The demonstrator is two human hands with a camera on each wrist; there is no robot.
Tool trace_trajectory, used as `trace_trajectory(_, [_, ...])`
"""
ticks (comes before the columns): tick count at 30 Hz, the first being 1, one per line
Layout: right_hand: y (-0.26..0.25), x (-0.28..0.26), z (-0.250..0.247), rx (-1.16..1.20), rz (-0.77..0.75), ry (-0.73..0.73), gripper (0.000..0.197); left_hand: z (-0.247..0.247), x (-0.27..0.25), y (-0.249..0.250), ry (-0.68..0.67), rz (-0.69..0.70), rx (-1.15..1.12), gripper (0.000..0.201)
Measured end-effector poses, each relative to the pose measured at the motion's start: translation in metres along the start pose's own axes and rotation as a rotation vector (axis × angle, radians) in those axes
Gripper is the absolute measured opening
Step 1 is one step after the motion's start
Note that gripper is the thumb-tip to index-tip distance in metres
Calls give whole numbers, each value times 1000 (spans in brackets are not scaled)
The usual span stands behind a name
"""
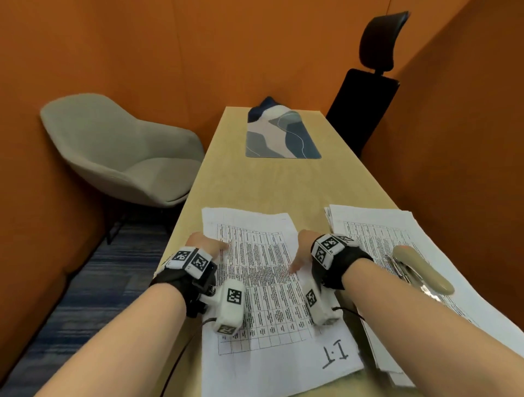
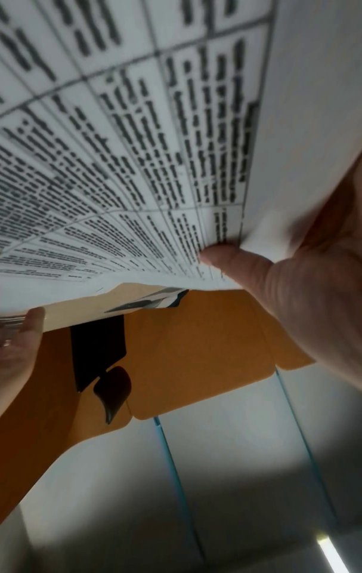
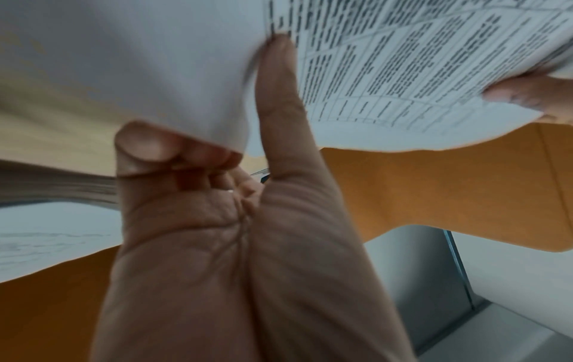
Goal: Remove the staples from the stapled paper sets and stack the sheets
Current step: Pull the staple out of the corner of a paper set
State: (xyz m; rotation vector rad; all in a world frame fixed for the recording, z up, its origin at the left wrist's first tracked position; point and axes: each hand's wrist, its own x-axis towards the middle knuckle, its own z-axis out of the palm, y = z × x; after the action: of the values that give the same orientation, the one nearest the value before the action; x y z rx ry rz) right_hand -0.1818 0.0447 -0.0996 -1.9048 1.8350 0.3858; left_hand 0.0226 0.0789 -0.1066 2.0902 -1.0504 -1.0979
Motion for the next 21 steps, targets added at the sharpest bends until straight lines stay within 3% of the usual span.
trace_trajectory(4, [-3,0,-1,139,28,71,62,-7,-8,-10,9,159,-180,35])
trace_trajectory(8, [7,3,-1,570,-34,262,80,-18,-20,-15,-62,284,-390,36])
trace_trajectory(11, [11,-3,-7,991,-213,366,55,-25,-29,-19,-107,329,-507,30])
trace_trajectory(14, [8,-21,-18,1177,-360,419,28,-28,-33,-20,-117,314,-613,28])
trace_trajectory(16, [3,-34,-27,1215,-413,424,23,-28,-35,-19,-1,310,-610,43])
trace_trajectory(18, [-3,-47,-38,1213,-458,412,22,-30,-37,-14,187,323,-493,73])
trace_trajectory(21, [-10,-67,-51,1193,-524,380,20,-36,-53,3,342,439,-316,107])
